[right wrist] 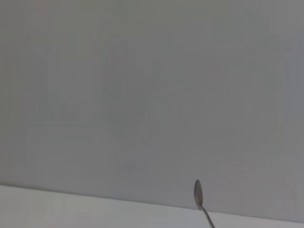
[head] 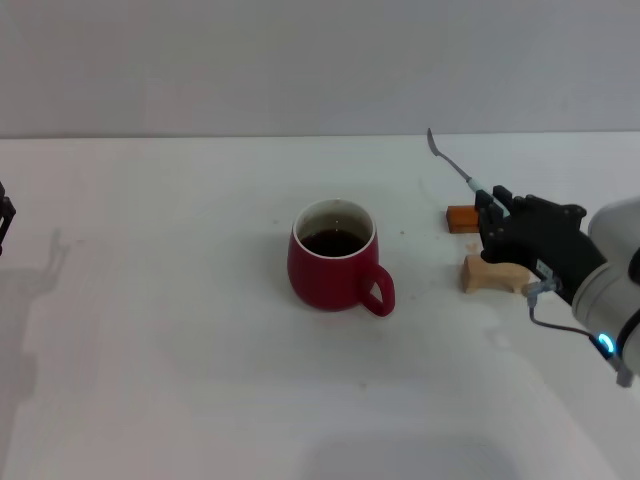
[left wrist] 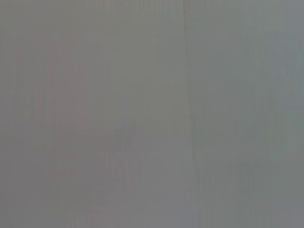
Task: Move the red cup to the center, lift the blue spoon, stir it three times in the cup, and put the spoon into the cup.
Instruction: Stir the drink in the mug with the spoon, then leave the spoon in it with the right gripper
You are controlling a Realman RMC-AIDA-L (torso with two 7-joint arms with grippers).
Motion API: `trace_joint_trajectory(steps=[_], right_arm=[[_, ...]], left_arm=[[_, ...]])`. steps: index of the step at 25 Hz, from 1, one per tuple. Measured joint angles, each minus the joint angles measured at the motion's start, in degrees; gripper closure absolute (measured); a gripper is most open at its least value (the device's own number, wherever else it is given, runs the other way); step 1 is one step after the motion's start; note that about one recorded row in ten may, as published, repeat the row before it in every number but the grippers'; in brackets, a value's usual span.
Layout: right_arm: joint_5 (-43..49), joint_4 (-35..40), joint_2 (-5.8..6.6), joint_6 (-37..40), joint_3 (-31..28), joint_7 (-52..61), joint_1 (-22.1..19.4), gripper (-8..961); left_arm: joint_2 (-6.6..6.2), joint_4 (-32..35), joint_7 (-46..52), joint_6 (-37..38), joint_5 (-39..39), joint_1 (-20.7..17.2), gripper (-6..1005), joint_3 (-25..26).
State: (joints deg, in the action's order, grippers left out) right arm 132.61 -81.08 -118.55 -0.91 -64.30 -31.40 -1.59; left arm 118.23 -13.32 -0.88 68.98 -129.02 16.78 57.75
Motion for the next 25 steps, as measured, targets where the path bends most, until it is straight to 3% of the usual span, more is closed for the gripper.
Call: trace_joint_trajectory(steps=[10, 14, 25], right_arm=[[2.08, -12.60, -0.36, -19.51, -7.61, 3.15, 0.86, 829], [5.08, -18.28, -0.24, -30.61, -11.96, 9.31, 3.40, 829], [9.61, -27.34, -0.19, -51.30, -18.67, 15.41, 10.31, 830]], left_arm=[[-0.01, 0.57, 0.00, 0.11, 0.18, 0.22, 147, 0.00], [-0.02, 0.58, 0.00, 0.11, 0.24, 0.09, 147, 0.00], [0.05, 0.48, 0.00, 0.10, 0.27, 0.08, 147, 0.00]])
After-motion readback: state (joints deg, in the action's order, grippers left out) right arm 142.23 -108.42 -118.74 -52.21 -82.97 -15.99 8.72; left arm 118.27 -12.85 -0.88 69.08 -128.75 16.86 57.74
